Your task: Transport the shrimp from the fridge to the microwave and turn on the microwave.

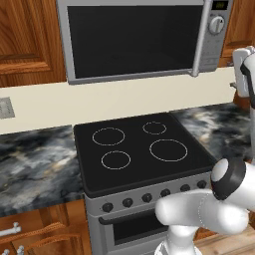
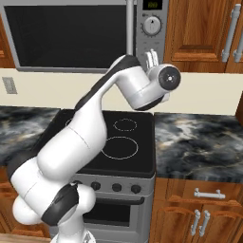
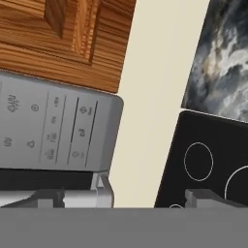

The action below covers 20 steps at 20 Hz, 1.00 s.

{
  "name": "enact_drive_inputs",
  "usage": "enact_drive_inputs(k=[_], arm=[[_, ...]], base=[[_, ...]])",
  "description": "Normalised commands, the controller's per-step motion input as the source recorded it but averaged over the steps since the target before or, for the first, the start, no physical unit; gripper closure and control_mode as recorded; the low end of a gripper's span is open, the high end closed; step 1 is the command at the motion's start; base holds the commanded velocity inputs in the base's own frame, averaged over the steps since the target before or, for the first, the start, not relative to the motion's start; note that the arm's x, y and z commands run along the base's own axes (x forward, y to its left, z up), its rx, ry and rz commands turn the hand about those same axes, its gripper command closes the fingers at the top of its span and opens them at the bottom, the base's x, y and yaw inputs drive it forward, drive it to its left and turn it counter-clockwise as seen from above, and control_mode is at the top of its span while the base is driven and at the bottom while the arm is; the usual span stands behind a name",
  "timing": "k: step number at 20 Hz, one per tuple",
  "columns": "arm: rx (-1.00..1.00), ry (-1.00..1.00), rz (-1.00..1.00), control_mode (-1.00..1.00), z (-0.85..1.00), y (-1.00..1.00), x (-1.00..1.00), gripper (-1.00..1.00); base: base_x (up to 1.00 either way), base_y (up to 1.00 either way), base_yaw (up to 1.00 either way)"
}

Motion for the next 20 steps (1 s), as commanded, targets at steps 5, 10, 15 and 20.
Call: enact_drive_inputs(k=[5,10,15,20], arm=[[0.04,0.0,0.0,-1.0,0.0,0.0,0.23,-1.0],[0.03,0.0,0.0,-1.0,0.0,0.0,0.18,-1.0],[0.03,0.0,0.0,-1.0,-0.01,0.0,0.18,-1.0],[0.0,0.0,0.0,-1.0,-0.08,0.0,0.24,-1.0]], base=[[0.0,0.0,0.0],[0.0,0.0,0.0],[0.0,0.0,0.0],[0.0,0.0,0.0]])
